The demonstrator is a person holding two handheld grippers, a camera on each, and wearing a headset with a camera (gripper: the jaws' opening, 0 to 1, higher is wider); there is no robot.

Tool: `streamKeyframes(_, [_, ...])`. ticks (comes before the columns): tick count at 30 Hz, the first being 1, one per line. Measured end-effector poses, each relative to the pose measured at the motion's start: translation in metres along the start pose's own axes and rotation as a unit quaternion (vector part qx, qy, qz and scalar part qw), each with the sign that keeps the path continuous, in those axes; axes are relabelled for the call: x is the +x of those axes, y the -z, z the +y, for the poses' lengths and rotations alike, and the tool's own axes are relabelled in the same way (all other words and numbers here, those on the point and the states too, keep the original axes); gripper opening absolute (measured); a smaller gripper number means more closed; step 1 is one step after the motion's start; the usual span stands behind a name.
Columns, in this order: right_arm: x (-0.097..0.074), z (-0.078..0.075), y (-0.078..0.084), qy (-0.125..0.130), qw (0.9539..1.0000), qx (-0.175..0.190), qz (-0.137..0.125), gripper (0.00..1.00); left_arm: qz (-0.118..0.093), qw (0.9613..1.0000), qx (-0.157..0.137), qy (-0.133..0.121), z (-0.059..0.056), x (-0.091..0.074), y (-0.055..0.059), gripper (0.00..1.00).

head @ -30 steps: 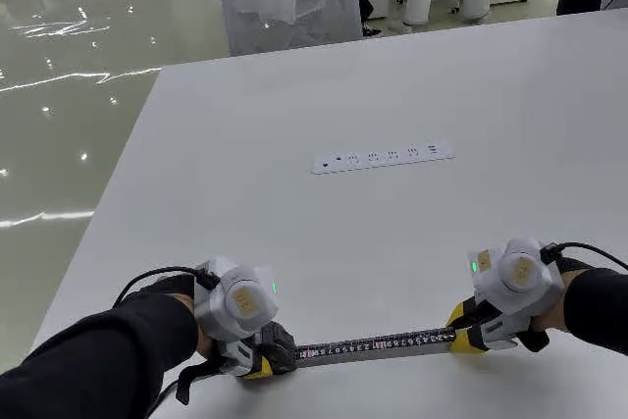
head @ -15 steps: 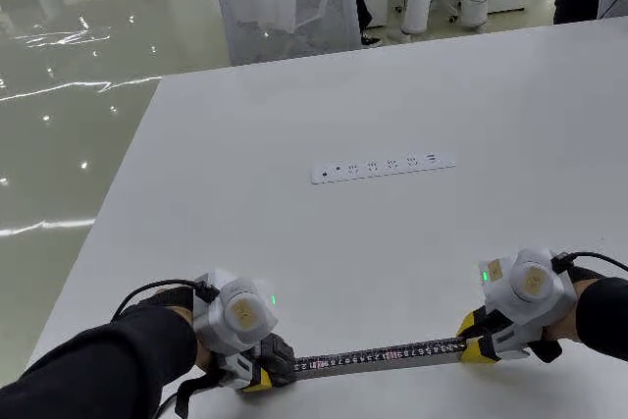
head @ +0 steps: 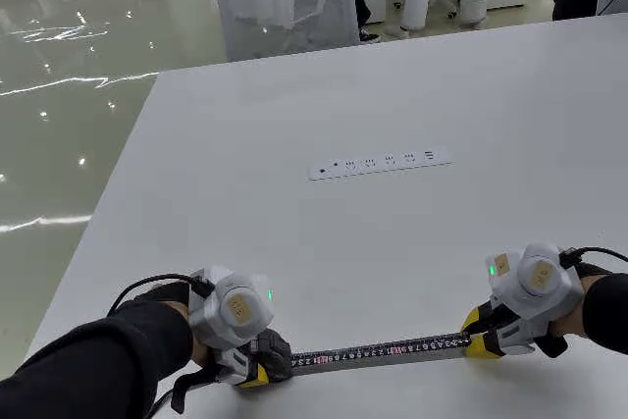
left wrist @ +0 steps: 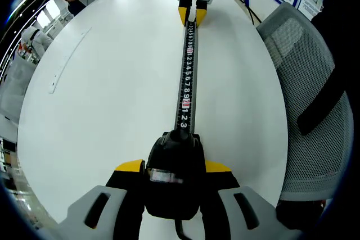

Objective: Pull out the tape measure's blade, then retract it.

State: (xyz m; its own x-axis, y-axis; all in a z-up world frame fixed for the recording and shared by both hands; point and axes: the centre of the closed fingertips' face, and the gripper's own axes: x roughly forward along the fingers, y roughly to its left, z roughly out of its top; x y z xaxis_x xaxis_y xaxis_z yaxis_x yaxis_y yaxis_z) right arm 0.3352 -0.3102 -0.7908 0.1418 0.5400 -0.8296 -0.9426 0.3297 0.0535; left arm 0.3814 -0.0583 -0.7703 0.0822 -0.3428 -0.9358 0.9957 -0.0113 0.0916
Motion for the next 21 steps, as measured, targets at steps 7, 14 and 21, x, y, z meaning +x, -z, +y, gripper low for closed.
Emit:
streamKeyframes(7, [0.0007, 0.0001, -0.0011, 0.000, 0.9999, 0.003, 0.011, 0.09, 0.000, 1.0000, -0.001, 0.000, 0.0000, 0.0000, 0.0003, 0.33])
streamKeyframes(14, [0.0013, 0.0004, -0.0011, -0.003, 0.9995, -0.002, 0.032, 0.10, -0.003, 1.0000, 0.005, -0.002, 0.0000, 0.0012, -0.0002, 0.34])
streamKeyframes(21, [0.0013, 0.0010, -0.0011, -0.001, 0.9983, -0.029, 0.051, 0.10, -0.010, 0.9998, 0.015, 0.001, -0.0003, 0.0015, -0.0014, 0.34])
